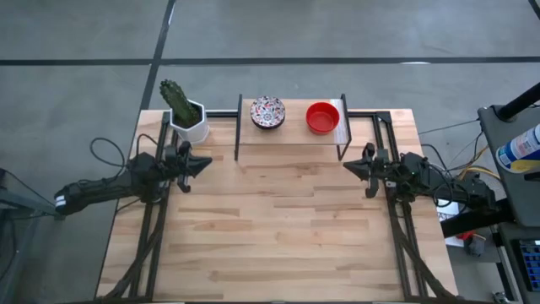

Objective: Pick & Place Mini bowls
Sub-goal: Return to Home Position

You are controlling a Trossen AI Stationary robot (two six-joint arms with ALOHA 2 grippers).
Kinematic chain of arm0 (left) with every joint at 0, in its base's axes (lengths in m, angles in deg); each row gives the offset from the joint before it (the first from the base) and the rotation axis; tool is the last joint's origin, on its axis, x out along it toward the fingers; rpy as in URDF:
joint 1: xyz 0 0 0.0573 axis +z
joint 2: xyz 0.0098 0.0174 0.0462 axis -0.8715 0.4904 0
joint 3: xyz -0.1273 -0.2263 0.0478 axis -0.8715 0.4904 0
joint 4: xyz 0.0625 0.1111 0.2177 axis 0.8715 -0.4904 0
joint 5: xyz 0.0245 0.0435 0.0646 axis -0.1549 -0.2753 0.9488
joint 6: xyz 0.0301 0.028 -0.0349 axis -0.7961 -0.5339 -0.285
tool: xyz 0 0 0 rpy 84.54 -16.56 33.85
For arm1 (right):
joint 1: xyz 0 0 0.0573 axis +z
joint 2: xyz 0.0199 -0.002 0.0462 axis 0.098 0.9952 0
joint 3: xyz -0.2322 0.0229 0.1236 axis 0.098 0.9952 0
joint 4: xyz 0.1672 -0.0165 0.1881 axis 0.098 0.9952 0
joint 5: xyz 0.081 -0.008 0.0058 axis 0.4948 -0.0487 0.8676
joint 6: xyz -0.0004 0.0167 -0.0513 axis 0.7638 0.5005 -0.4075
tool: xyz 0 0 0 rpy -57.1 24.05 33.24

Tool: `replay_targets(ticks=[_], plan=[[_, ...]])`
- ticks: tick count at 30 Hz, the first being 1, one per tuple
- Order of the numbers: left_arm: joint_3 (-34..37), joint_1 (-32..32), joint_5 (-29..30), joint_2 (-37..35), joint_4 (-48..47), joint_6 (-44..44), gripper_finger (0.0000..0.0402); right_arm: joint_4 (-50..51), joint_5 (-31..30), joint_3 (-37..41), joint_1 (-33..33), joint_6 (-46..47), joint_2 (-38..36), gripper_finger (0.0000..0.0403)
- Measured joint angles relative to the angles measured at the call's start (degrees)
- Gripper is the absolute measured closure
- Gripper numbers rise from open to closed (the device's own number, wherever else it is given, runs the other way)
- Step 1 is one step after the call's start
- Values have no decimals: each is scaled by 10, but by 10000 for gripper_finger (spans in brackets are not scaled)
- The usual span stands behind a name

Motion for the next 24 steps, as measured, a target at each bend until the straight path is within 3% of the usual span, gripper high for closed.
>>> replay_targets(ticks=[6,14,24], plan=[[8,0,7,-2,1,-21,401,14,-61,31,0,51,-18,394],[8,0,-1,-2,-6,74,401,13,-65,31,0,-45,18,394],[8,0,-1,-2,-8,86,401,12,-66,31,0,-47,33,394]])
